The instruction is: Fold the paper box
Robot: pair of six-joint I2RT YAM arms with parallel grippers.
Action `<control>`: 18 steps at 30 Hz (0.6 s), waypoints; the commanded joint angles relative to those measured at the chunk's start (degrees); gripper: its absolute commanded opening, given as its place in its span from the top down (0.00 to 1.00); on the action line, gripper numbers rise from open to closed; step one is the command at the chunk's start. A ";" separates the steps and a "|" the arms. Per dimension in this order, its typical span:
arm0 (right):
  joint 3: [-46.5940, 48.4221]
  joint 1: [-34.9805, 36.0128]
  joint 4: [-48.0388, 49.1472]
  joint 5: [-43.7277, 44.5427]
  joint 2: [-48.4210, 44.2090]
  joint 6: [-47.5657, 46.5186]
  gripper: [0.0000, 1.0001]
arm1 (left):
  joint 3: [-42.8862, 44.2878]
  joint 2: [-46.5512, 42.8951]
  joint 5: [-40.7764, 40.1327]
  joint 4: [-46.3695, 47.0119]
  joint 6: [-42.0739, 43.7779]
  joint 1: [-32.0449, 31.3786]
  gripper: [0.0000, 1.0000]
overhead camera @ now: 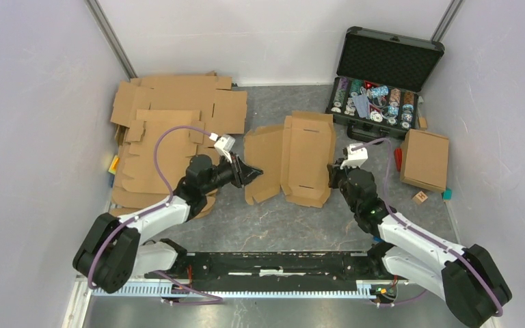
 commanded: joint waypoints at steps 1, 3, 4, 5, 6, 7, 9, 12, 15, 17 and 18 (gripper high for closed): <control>-4.27 1.25 12.87 7.66 -0.10 0.51 0.98 | -2.81 -3.98 -4.67 6.42 5.24 -3.14 0.72; -4.90 1.95 15.36 9.38 1.06 1.00 0.97 | -2.91 -3.79 -5.25 7.34 6.38 -4.51 0.71; -5.15 2.33 16.60 10.04 1.68 0.71 0.97 | -2.76 -3.46 -5.33 7.47 6.75 -5.01 0.71; -5.70 2.75 18.58 10.63 2.52 0.12 0.96 | -2.58 -2.98 -5.49 7.56 7.20 -5.63 0.71; -6.64 3.06 20.78 10.86 3.14 -0.57 0.94 | -2.53 -2.65 -5.92 7.59 7.67 -6.16 0.71; -7.36 3.35 23.35 11.35 4.01 -1.12 0.94 | -2.62 -2.41 -7.16 7.58 8.11 -6.91 0.72; -8.11 3.81 25.73 12.38 5.45 -1.23 0.94 | -2.82 -2.21 -8.68 7.67 9.29 -8.08 0.72; -8.33 4.42 26.89 13.10 6.77 -1.14 0.93 | -3.23 -2.62 -10.88 7.72 10.55 -9.59 0.71; -9.78 5.22 28.71 14.60 7.16 -1.20 0.92 | -3.80 -3.28 -13.03 7.72 12.45 -11.39 0.71; -10.96 5.69 30.09 15.59 7.24 -1.35 0.91 | -4.49 -3.76 -15.30 7.71 14.11 -13.33 0.71; -11.56 6.11 30.59 16.47 7.26 -1.43 0.89 | -4.78 -4.13 -16.38 7.73 15.06 -14.23 0.71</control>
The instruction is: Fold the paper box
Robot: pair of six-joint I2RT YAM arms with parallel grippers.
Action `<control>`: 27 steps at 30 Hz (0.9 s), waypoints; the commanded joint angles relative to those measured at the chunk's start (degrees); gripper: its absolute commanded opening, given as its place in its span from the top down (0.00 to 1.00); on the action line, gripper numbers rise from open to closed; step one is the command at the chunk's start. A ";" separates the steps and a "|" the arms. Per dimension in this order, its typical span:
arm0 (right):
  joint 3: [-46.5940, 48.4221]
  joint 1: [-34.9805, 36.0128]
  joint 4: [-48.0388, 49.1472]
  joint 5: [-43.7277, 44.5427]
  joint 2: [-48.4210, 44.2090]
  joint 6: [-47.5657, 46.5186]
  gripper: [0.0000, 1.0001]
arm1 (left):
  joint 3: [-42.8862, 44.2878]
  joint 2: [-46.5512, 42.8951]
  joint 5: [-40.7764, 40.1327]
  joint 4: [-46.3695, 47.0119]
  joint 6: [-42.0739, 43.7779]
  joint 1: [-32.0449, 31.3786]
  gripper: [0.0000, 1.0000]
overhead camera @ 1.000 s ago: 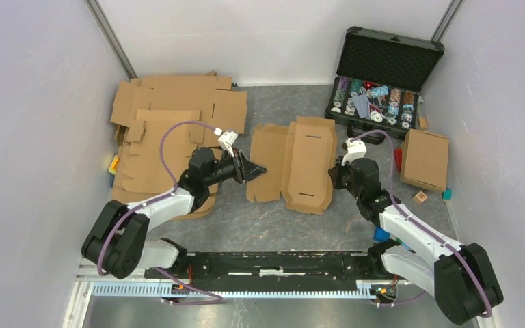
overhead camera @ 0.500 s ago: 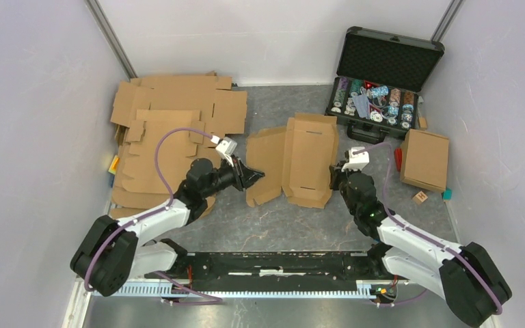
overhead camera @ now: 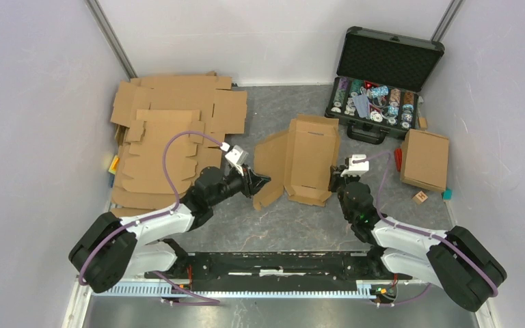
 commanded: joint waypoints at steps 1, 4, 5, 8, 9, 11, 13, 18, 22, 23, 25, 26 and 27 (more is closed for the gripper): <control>-2.47 1.73 7.13 4.38 -0.11 -0.52 0.89 | -1.53 -1.78 -5.92 3.06 6.61 -4.28 0.71; -4.75 3.16 7.29 5.86 -1.35 -1.62 0.85 | -2.88 -3.17 -8.90 3.09 8.43 -6.76 0.71; -5.78 3.57 7.69 6.16 -1.93 -1.93 0.84 | -3.41 -3.75 -9.70 3.30 8.94 -7.46 0.71; -8.19 4.46 8.66 6.76 -3.43 -2.47 0.80 | -5.38 -5.65 -12.04 4.61 9.81 -9.58 0.70; -8.50 4.70 8.42 6.59 -3.92 -2.47 0.78 | -5.69 -6.10 -12.67 4.65 10.22 -10.27 0.70; -8.18 4.81 6.44 6.25 -4.66 -2.45 0.72 | -5.66 -6.59 -13.86 4.16 10.82 -11.07 0.70; -7.54 4.83 3.98 7.01 -5.37 -1.66 0.71 | -5.48 -6.99 -14.25 3.62 11.26 -11.35 0.70; -6.49 4.78 -3.62 8.22 -7.76 0.61 0.68 | -6.52 -9.09 -17.11 3.60 12.89 -12.40 0.70; -5.28 4.82 -9.66 6.35 -9.66 1.59 0.64 | -6.98 -10.11 -18.70 3.60 14.25 -13.20 0.71; -4.86 4.81 -11.26 5.89 -10.01 2.09 0.61 | -6.97 -10.11 -18.87 3.64 14.50 -13.45 0.71; -4.07 4.78 -14.52 4.46 -10.80 2.94 0.56 | -6.82 -9.90 -18.92 3.53 14.79 -13.79 0.72; -3.44 4.82 -16.47 3.66 -11.19 3.30 0.55 | -6.59 -9.77 -18.96 3.30 14.92 -13.94 0.73; -2.82 4.80 -18.01 2.74 -11.66 3.42 0.52 | -6.33 -9.62 -19.11 2.84 15.10 -14.07 0.76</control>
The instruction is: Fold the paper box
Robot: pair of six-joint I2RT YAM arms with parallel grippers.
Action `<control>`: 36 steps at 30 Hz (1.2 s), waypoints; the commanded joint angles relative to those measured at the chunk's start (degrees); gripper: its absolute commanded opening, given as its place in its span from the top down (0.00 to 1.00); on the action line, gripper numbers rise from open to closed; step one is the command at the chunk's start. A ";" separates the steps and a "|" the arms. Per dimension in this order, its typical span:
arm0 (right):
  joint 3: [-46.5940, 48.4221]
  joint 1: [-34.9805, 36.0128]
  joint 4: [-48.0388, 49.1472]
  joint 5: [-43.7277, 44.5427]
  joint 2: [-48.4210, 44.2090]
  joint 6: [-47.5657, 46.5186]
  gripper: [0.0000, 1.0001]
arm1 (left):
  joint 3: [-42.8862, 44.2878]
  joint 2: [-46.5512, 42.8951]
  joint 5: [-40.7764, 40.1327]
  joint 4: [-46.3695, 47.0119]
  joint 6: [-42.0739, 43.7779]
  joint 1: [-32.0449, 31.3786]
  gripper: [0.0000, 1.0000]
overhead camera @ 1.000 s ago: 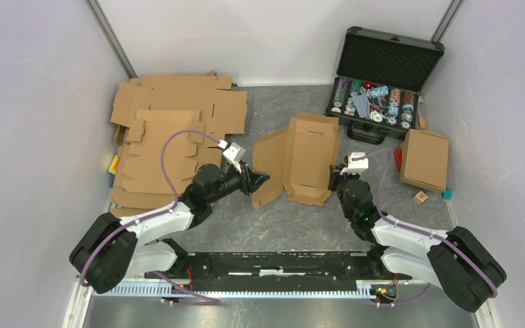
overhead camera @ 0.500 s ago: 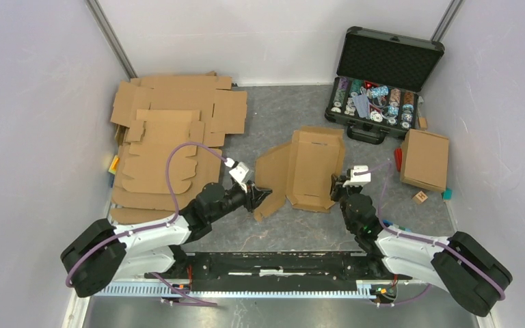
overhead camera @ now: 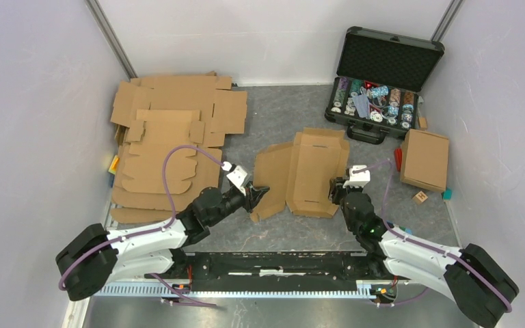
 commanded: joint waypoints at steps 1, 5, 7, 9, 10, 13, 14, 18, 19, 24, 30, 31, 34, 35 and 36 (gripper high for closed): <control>3.21 0.22 -9.68 -2.49 -2.16 2.64 0.46 | 0.51 -0.36 -2.08 1.68 3.80 -0.99 0.78; 3.85 -0.99 -14.18 -1.66 -5.63 2.89 0.37 | 0.37 -0.86 -2.78 1.51 4.35 -1.43 0.87; 4.70 -2.98 -16.16 -4.89 -6.81 1.65 0.35 | 0.36 -1.00 -2.89 1.45 4.53 -1.54 0.91; 5.98 -6.19 -18.24 -8.94 -7.36 0.64 0.33 | 0.49 -0.88 -3.07 1.25 4.68 -1.71 0.93; 6.33 -8.04 -18.64 -12.29 -7.70 0.26 0.32 | 0.61 -0.75 -3.13 1.12 4.81 -1.72 0.94; 5.84 -15.50 -17.23 -24.49 -9.23 -0.42 0.32 | 0.75 -0.69 -3.61 0.95 5.16 -2.06 0.96; 5.49 -17.79 -16.22 -28.09 -9.68 -0.47 0.33 | 0.79 -0.77 -3.72 0.69 5.29 -2.14 0.96; 5.36 -22.74 -13.12 -35.27 -9.52 -0.24 0.38 | 0.80 -1.00 -4.03 0.55 5.51 -2.24 0.98; 5.62 -23.53 -12.35 -37.44 -8.76 0.10 0.40 | 0.80 -1.02 -4.07 0.55 5.51 -2.29 0.98; 8.03 -25.61 -8.71 -45.65 -2.94 1.91 0.64 | 1.05 -0.76 -3.65 0.46 5.37 -2.26 0.98; 8.16 -25.66 -8.97 -44.86 -5.30 -0.50 0.66 | 1.15 -0.90 -3.79 0.11 5.16 -2.34 0.98; 8.31 -25.61 -9.63 -44.13 -5.90 -1.42 0.62 | 1.13 -0.84 -3.76 0.11 5.16 -2.38 0.98; 9.51 -25.61 -12.25 -41.89 -7.51 -3.20 0.59 | 1.15 -0.91 -3.99 0.17 5.11 -2.41 0.98; 9.81 -25.65 -12.79 -41.06 -7.96 -3.51 0.59 | 1.14 -0.98 -4.00 0.11 5.08 -2.38 0.98; 9.91 -25.63 -13.04 -40.22 -8.44 -3.60 0.60 | 1.10 -0.99 -3.99 0.12 5.08 -2.35 0.98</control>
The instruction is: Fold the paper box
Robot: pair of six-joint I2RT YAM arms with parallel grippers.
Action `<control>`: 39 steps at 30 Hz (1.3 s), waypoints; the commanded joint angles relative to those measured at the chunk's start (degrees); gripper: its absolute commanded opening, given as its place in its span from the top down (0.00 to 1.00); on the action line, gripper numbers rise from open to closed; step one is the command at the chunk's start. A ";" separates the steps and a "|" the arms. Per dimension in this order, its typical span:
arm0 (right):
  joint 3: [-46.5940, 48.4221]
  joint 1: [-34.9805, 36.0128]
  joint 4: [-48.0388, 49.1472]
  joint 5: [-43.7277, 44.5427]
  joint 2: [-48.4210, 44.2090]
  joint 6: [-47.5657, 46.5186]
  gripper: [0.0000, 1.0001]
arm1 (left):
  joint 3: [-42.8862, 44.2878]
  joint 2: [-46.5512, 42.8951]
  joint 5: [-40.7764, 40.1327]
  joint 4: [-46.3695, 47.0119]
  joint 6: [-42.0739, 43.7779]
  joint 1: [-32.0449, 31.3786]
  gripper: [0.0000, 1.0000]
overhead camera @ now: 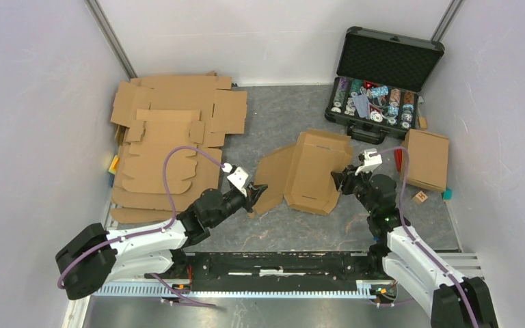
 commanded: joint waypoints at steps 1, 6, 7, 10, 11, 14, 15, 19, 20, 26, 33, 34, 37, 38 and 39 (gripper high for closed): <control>3.54 -0.13 -0.79 3.48 -2.58 -2.75 0.61 | 1.15 -0.60 -0.48 0.11 2.59 -0.55 0.98; 4.48 -0.19 -1.81 6.00 -3.81 -2.66 0.80 | 1.24 -0.32 -0.38 0.11 2.59 -0.54 0.98; 4.53 -0.18 -1.85 5.90 -3.83 -2.64 0.88 | 1.24 -0.43 -0.39 0.12 2.59 -0.54 0.98; 4.42 -0.13 -1.54 4.99 -3.32 -2.66 1.00 | 1.24 -0.32 -0.39 0.11 2.46 -0.57 0.96; 4.50 -0.14 -1.40 4.88 -3.17 -2.77 1.00 | 1.23 -0.25 -0.59 0.11 2.11 -0.53 0.90; 4.22 -0.20 0.33 4.49 -2.89 -3.39 1.00 | 2.11 -0.26 -2.19 -2.18 -0.66 -0.52 0.57; 3.80 -0.13 1.54 3.89 -2.96 -4.01 1.00 | 3.17 -0.32 -2.31 -4.62 -1.50 -0.52 0.48; 0.95 -0.13 8.06 0.94 -3.63 -5.67 1.00 | 8.27 -0.30 -1.85 -11.16 -2.23 -0.45 0.37; 0.37 -0.13 9.51 0.67 -3.81 -5.64 1.00 | 9.95 -0.50 -2.30 -13.17 -2.09 -0.48 0.37; -0.98 -0.15 12.88 0.06 -3.73 -6.58 1.00 | 15.19 -1.14 -7.47 -21.15 -1.51 0.08 0.40; -1.32 -0.13 17.14 -0.15 -2.90 -7.14 1.00 | 17.10 0.55 -6.49 -21.50 -1.02 3.34 0.67; -1.30 -0.13 17.86 -0.05 -2.65 -7.12 1.00 | 17.01 0.78 -6.21 -21.11 -0.95 3.86 0.74; -0.93 -0.08 20.84 1.33 -0.77 -6.66 1.00 | 15.79 0.84 -6.45 -17.86 0.66 4.65 0.90; -0.71 -0.04 22.28 1.47 0.37 -6.39 1.00 | 15.21 0.76 -6.74 -15.91 1.51 4.58 0.93; -0.47 0.17 24.12 1.49 1.41 -5.92 1.00 | 14.46 0.78 -6.87 -14.00 2.05 4.59 0.94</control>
